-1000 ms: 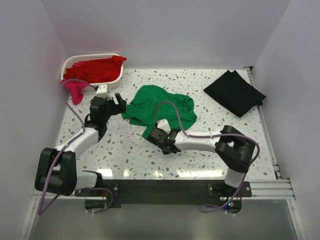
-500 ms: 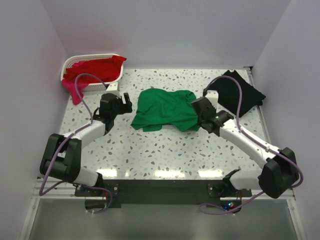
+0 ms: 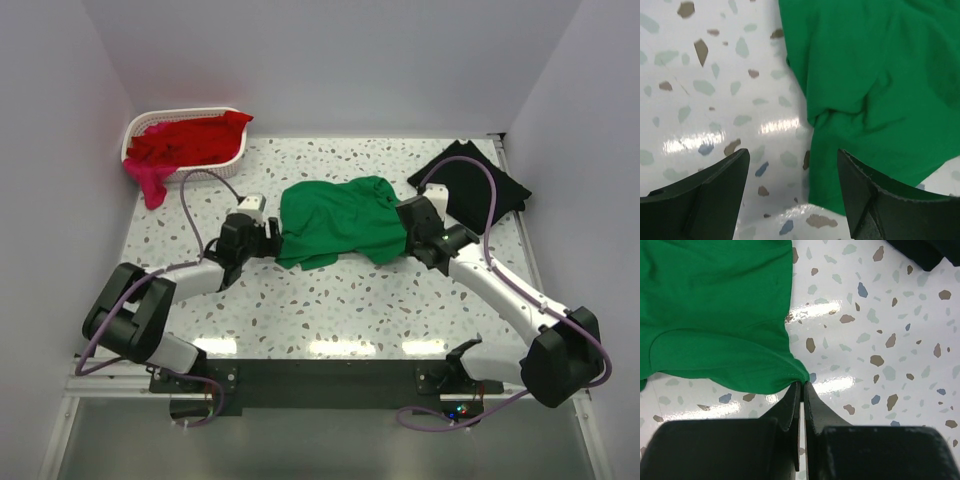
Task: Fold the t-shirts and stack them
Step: Flatten the tshirt out
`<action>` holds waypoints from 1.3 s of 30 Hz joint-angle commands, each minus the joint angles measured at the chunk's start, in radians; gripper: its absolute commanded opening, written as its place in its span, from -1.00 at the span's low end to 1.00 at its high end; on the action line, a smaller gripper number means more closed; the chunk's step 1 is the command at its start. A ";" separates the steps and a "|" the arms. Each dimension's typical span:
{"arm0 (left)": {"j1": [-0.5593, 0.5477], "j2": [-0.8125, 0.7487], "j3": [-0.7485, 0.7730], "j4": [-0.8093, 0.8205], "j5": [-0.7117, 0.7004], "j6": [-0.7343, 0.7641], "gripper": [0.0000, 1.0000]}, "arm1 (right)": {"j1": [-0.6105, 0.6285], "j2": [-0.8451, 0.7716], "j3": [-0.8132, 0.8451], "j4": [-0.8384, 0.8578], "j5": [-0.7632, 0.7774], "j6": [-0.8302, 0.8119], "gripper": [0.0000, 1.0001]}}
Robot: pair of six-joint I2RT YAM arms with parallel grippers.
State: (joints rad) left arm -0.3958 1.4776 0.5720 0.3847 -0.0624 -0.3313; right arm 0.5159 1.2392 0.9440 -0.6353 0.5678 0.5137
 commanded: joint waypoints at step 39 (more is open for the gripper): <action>-0.048 -0.301 0.343 -0.238 -0.125 0.170 -1.00 | -0.005 -0.040 0.208 0.071 -0.052 -0.095 -1.00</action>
State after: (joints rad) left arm -0.4400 1.2266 0.8146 0.2615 -0.1074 -0.2462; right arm 0.5156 1.2316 1.1088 -0.5968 0.5053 0.4503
